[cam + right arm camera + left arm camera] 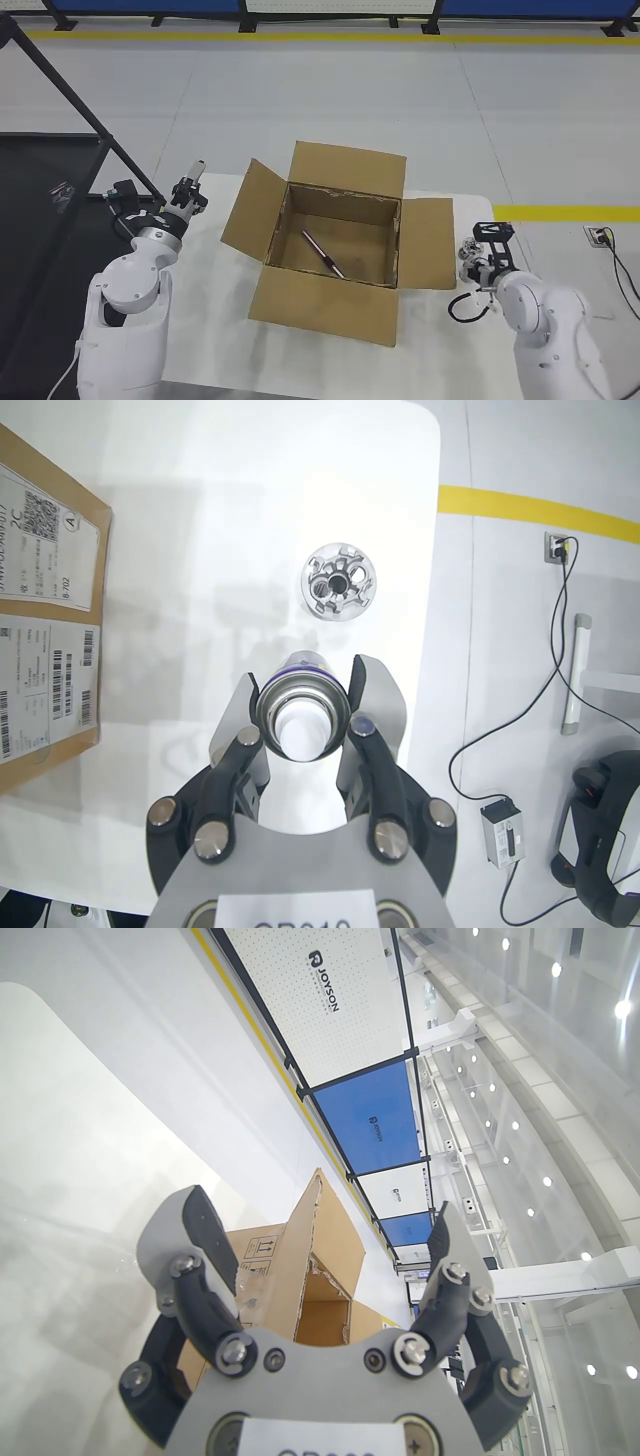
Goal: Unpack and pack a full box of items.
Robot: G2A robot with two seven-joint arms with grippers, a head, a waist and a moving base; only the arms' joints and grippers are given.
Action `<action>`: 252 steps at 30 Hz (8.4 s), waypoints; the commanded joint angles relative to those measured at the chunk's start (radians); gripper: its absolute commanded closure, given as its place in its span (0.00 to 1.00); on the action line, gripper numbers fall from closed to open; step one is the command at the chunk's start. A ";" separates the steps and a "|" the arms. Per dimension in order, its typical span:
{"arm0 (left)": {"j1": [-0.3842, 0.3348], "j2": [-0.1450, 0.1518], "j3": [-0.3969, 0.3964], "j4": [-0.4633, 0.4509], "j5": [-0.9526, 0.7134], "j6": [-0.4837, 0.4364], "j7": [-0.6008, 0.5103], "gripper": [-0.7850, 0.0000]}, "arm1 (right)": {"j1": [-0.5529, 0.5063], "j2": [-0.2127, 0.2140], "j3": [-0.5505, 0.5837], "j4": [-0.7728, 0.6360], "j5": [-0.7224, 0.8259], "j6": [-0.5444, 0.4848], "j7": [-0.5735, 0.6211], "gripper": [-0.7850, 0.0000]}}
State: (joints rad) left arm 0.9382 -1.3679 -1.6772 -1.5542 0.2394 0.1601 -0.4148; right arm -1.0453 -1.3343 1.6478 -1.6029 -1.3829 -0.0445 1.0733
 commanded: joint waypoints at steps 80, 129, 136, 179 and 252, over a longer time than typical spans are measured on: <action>0.114 0.027 -0.075 -0.009 -0.098 -0.037 -0.041 0.00 | 0.925 -0.522 -1.120 1.327 0.539 -0.207 -0.137 0.00; 0.114 0.027 -0.075 -0.009 -0.098 -0.037 -0.041 0.00 | 0.859 -0.528 -1.075 1.441 0.481 -0.050 -0.313 0.81; 0.114 0.027 -0.075 -0.009 -0.098 -0.037 -0.041 0.00 | 0.860 -0.525 -1.066 1.444 0.480 -0.054 -0.312 1.00; 0.114 0.027 -0.075 -0.009 -0.098 -0.037 -0.041 0.00 | 0.975 -0.314 -0.863 1.196 0.599 -0.431 -0.255 1.00; 0.114 0.027 -0.075 -0.009 -0.098 -0.037 -0.041 0.00 | -0.026 0.073 0.267 0.200 0.497 -0.027 0.212 1.00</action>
State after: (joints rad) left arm 1.0518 -1.3411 -1.7525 -1.5629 0.1414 0.1234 -0.4555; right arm -1.0779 -1.2639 1.9191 -1.4210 -0.8858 -0.0667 1.2927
